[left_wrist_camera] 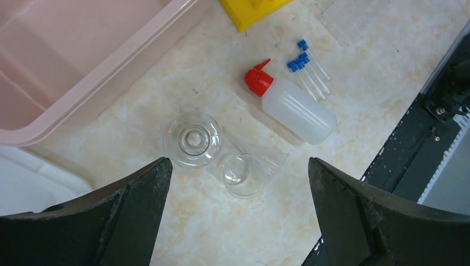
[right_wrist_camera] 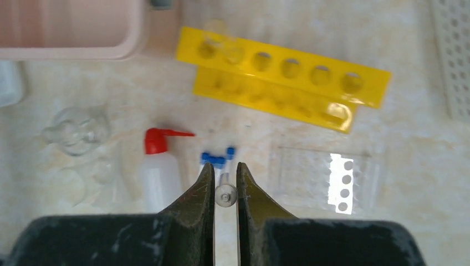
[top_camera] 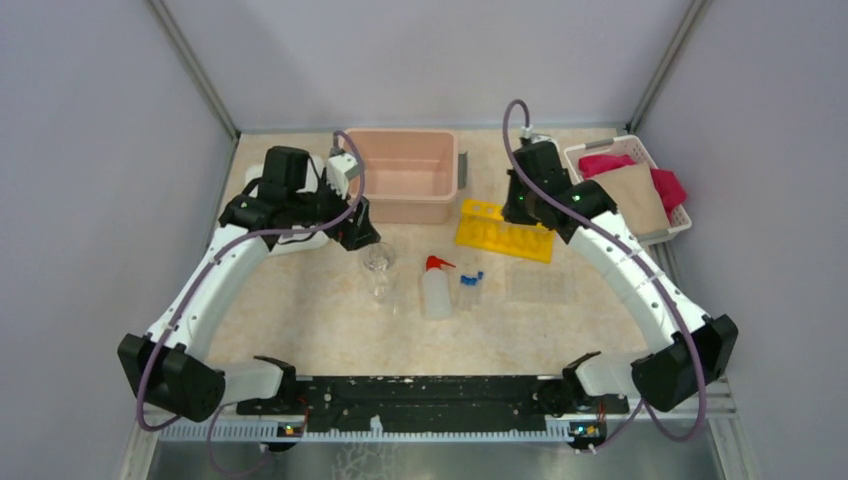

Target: Organize the chemistry lab equipment

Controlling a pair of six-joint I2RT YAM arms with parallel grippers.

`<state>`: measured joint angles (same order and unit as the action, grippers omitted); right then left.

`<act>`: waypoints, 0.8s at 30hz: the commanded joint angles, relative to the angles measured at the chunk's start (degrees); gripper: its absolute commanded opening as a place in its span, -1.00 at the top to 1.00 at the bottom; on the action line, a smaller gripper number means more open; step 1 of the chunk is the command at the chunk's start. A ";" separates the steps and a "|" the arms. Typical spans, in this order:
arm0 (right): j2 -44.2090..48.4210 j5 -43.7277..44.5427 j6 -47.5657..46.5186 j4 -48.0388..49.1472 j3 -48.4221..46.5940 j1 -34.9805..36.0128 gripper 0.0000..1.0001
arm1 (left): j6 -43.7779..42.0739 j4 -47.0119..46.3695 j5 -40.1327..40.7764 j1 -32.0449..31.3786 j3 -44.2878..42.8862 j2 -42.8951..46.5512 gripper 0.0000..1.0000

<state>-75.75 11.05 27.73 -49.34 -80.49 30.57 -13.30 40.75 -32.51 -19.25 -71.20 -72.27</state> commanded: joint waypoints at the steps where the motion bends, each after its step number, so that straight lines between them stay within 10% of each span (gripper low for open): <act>1: 3.64 5.22 -3.61 1.97 5.94 -5.42 1.00 | 3.01 0.16 6.82 -0.10 -3.13 -1.23 -0.98; 24: -2.09 12.05 -2.06 17.11 15.09 -6.14 1.00 | 5.39 -0.68 11.92 2.49 -2.44 -0.19 -0.98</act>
<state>-77.78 20.99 24.75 -37.32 -66.13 24.58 -8.78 41.87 -21.43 -17.45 -74.06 -73.71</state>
